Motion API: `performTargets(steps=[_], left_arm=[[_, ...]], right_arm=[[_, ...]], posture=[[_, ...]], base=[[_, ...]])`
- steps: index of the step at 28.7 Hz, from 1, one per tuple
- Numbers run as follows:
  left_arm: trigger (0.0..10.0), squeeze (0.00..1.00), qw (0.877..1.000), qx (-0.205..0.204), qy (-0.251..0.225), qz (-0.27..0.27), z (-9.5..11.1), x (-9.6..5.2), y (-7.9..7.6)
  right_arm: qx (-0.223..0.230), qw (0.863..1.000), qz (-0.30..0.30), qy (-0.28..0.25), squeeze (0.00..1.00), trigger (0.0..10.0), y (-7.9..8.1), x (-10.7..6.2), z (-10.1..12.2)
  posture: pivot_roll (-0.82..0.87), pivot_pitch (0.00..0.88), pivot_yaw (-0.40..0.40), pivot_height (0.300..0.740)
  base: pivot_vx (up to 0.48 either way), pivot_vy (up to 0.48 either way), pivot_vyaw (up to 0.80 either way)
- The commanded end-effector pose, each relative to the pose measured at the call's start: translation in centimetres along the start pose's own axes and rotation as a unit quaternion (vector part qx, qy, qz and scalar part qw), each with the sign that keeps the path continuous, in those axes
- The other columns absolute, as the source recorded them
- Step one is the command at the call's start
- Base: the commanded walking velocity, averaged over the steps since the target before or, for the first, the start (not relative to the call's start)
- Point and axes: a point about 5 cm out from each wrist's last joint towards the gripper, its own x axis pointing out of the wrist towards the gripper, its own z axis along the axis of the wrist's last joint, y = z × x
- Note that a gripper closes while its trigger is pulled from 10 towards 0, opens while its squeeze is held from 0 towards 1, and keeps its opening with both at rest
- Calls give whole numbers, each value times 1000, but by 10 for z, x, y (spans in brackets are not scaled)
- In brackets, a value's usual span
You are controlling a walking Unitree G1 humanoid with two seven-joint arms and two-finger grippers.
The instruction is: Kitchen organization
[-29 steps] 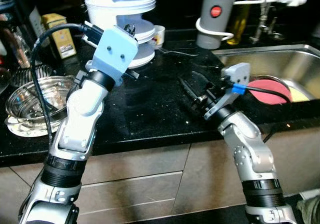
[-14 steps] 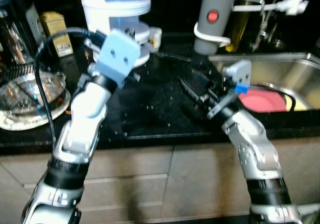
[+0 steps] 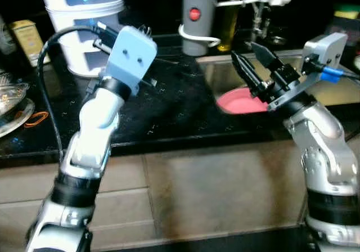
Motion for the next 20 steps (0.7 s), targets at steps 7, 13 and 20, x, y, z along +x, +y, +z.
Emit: performTargets(steps=[7,13,20], left_arm=[[10000,0,1000,13,-2,-1,-1,0,7],[10000,0,1000,16,-4,1,0,0,9],[10000,0,1000,11,-8,-5,0,4,8]], right_arm=[[2,999,26,21,0,10000,19,4,-10],[14,999,21,32,0,10000,20,7,-18],[12,999,5,46,0,10000,20,8,-23]], posture=[[-54,0,4,740],[-39,0,4,740],[-45,0,2,740]], base=[[0,-412,800],[0,-413,372],[0,-378,0]])
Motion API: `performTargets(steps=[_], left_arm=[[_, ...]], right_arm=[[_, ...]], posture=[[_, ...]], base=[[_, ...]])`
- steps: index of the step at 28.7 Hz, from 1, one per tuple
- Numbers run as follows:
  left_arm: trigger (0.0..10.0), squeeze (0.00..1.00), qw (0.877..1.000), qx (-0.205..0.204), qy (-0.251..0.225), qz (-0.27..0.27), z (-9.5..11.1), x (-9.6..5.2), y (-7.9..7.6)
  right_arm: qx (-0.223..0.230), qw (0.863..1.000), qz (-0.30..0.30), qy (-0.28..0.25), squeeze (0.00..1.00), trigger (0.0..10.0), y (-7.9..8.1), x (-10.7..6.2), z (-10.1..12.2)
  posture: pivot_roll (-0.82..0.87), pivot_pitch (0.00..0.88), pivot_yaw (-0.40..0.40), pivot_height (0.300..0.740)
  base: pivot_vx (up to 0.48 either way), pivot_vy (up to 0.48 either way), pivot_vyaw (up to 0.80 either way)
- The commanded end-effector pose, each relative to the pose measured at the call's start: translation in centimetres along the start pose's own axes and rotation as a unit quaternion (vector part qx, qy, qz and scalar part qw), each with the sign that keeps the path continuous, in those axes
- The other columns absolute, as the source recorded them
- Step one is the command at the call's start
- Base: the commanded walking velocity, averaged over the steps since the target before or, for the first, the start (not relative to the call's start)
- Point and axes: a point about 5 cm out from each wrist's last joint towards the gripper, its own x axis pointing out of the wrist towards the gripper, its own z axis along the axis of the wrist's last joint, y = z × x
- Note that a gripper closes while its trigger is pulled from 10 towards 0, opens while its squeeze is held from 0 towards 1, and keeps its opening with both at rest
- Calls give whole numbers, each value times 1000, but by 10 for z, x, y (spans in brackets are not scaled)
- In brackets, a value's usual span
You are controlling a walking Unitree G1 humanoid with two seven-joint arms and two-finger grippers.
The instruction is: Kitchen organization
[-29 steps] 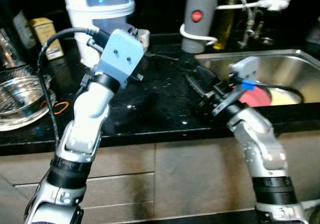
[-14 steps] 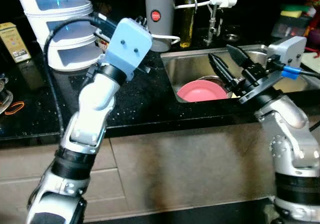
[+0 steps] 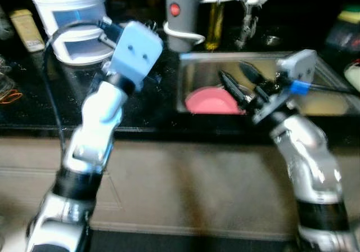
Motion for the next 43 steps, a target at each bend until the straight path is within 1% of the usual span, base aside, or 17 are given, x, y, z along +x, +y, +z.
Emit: performTargets(steps=[1,11,13,14,16,21,25,28,31,32,34,36,37,39,40,42,43], left_arm=[[10000,0,1000,-3,-1,-4,0,1,0],[10000,0,999,-24,10,-47,-7,2,-11],[10000,0,997,-52,14,-54,-9,3,-12],[10000,0,994,-81,16,-68,-11,4,-14],[10000,0,994,-81,19,-71,-13,4,-13],[10000,0,994,-84,29,-58,-20,5,-6],[10000,0,995,-85,49,-32,-35,6,11],[10000,0,993,-97,57,-22,-42,6,17],[10000,0,986,-148,73,-4,-57,6,26],[10000,0,986,-148,73,-4,-57,6,26],[10000,0,977,-193,88,5,-69,6,29],[10000,0,963,-251,96,-2,-78,7,27],[10000,0,963,-251,96,-2,-78,7,27],[10000,0,950,-300,91,-13,-82,9,23],[10000,0,950,-300,91,-13,-82,9,23],[10000,0,938,-334,81,-39,-81,13,15],[10000,0,938,-334,81,-39,-81,13,15]], right_arm=[[-1,1000,-4,7,0,10000,0,-1,-1],[0,1000,-25,14,0,10000,-2,-5,-3],[4,999,-33,15,0,10000,-3,-6,-4],[3,999,-35,20,0,10000,-2,-6,-6],[7,999,-34,24,0,10000,-2,-6,-7],[7,999,-36,22,0,10000,-2,-6,-7],[4,999,-34,19,0,10000,-1,-8,-5],[1,999,-29,20,0,10000,1,-9,-4],[-4,1000,0,29,0,10000,7,-12,-3],[-4,1000,0,29,0,10000,7,-12,-3],[-12,999,19,40,0,10000,10,-16,-4],[-15,998,27,47,0,10000,12,-21,-4],[-15,998,27,47,0,10000,12,-21,-4],[-18,998,32,53,0,10000,14,-24,-4],[-18,998,32,53,0,10000,14,-24,-4],[-13,997,50,57,0,10000,19,-28,-2],[-13,997,50,57,0,10000,19,-28,-2]], posture=[[-50,0,6,740],[-58,0,25,740],[-58,0,26,740],[-58,0,28,740],[-58,0,28,740],[-58,0,29,740],[-75,0,33,740],[-81,0,34,740],[-98,0,43,740],[-98,0,43,740],[-119,3,55,740],[-131,7,62,740],[-131,7,62,740],[-146,9,70,740],[-146,9,70,740],[-166,14,78,740],[-166,14,78,740]], base=[[0,-296,0],[0,0,0],[0,0,0],[0,0,0],[0,0,-784],[0,0,-469],[0,0,0],[0,0,0],[0,0,0],[0,0,0],[0,0,0],[0,0,0],[0,0,0],[0,0,0],[0,0,0],[0,0,0],[0,0,0]])
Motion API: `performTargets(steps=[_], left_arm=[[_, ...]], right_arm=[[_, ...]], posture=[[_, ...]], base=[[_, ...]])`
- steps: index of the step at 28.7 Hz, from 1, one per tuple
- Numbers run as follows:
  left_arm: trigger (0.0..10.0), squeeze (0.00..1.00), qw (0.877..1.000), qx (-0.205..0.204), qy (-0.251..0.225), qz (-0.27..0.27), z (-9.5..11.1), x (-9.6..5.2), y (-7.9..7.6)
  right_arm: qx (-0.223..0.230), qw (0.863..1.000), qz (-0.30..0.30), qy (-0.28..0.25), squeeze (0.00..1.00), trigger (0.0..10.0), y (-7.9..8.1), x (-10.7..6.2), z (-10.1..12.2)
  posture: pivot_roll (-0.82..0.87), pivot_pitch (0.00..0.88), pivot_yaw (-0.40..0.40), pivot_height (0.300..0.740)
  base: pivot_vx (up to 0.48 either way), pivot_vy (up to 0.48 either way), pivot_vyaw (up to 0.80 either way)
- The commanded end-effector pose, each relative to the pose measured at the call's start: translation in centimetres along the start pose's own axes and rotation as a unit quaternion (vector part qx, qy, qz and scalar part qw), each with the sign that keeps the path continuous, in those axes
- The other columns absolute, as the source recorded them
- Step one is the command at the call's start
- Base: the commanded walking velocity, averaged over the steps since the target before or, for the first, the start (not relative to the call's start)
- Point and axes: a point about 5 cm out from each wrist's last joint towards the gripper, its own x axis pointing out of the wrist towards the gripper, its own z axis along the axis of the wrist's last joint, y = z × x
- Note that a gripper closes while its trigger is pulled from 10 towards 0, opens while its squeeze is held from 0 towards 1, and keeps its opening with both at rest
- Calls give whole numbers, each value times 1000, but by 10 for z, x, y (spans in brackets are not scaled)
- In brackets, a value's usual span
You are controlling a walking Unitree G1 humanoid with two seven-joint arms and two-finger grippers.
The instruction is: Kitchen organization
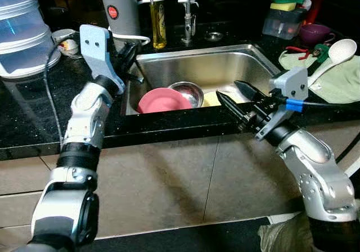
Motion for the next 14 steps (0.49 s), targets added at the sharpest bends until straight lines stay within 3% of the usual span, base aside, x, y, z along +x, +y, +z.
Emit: performTargets(steps=[1,7,14], left_arm=[[10000,0,1000,-21,-5,-18,-1,3,-2],[10000,0,999,-30,4,-45,-9,8,-10],[10000,0,999,-24,8,-30,-12,8,-2]], right_arm=[[7,1000,25,1,0,10000,7,-2,2],[14,997,80,15,0,10000,22,-8,3],[17,994,107,28,0,10000,27,-12,3]], posture=[[-168,14,78,740],[-184,17,77,740],[-190,19,68,740]], base=[[0,0,0],[0,0,0],[0,0,0]])
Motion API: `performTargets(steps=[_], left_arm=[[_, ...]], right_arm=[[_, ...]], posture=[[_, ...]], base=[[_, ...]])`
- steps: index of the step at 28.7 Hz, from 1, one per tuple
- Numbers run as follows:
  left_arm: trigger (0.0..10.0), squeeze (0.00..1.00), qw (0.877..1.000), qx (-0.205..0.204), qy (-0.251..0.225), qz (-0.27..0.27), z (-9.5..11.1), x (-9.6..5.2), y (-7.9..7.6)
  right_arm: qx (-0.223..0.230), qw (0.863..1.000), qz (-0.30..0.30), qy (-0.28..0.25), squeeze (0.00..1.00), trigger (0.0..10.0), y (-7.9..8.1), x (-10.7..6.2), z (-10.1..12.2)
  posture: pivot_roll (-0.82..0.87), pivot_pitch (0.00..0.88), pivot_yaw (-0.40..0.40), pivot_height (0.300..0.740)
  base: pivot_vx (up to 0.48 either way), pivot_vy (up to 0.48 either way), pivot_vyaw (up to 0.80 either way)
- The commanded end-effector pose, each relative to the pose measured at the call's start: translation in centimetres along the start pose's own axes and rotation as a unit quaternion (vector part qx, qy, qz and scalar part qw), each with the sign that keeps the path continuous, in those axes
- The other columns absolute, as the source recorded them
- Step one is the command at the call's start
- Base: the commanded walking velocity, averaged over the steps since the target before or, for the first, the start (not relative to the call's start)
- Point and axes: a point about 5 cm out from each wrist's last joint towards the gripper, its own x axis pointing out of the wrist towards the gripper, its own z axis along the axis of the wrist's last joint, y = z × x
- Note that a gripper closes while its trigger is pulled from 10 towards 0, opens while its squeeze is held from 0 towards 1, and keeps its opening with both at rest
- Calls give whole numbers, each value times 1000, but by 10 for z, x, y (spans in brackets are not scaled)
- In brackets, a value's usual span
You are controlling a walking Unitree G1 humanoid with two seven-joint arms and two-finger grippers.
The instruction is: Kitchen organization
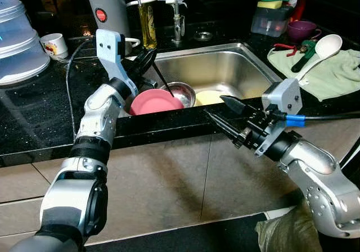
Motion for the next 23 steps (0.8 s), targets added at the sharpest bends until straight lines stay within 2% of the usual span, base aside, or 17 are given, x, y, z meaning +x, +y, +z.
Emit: performTargets(steps=[1,3,5,12,19,21,22,23], left_arm=[[10000,0,1000,16,2,13,2,-3,8],[10000,0,999,22,9,23,-1,-6,13],[10000,992,999,22,18,38,-5,-10,19],[10000,1000,999,18,12,42,-5,-13,23],[10000,1000,997,44,-50,46,24,-6,26],[10000,1000,989,90,-88,81,48,-6,31],[10000,271,982,120,-104,105,61,-9,32],[10000,271,982,120,-104,105,61,-9,32]], right_arm=[[5,1000,21,2,0,10000,7,1,1],[6,1000,27,5,0,10000,8,0,1],[8,999,32,8,0,10000,10,-1,1],[13,999,37,8,0,10000,12,-2,3],[20,999,31,-2,0,10000,11,0,5],[25,1000,15,-12,0,10000,8,2,6],[25,1000,2,-18,0,10000,6,3,6],[25,1000,2,-18,0,10000,6,3,6]], posture=[[-190,19,67,740],[-191,20,66,740],[-193,20,64,740],[-193,21,64,740],[-182,24,65,740],[-164,25,66,740],[-154,26,64,740],[-154,26,64,740]], base=[[0,0,0],[0,0,0],[0,0,0],[0,0,0],[0,0,0],[0,0,0],[0,0,0],[0,0,0]])
